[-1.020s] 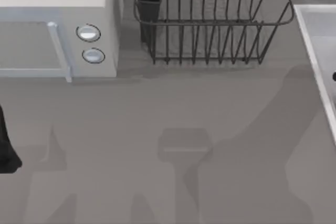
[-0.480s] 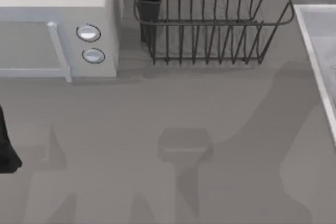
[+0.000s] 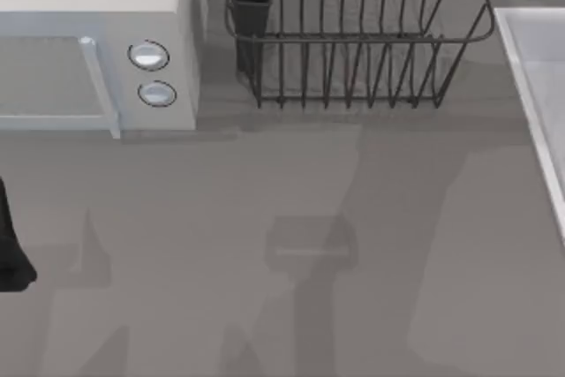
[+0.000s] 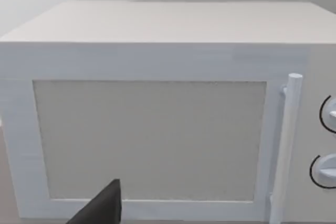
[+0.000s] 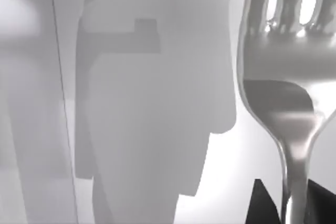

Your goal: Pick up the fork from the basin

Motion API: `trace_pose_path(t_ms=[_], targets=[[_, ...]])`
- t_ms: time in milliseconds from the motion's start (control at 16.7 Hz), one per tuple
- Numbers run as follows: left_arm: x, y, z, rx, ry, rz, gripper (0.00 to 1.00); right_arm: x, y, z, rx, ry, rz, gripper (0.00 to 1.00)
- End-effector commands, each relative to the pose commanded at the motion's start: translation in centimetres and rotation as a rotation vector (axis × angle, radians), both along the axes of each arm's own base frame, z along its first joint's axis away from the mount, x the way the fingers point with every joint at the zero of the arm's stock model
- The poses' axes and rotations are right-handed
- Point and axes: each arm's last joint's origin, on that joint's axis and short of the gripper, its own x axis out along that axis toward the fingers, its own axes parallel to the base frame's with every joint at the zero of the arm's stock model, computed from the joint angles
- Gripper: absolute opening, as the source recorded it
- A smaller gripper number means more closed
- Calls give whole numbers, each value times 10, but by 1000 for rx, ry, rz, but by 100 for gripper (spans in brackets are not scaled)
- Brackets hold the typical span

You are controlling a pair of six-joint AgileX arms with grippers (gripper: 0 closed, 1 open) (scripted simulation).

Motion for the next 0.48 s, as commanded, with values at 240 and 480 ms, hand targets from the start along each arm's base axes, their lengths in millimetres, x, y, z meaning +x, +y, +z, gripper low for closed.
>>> trace_pose_path(t_ms=[240,480], targets=[[0,0,0,0,0,0,100,-1,0,8,-1,-7,0,0],[0,0,0,0,0,0,100,-4,13,14,0,-7,0,0]])
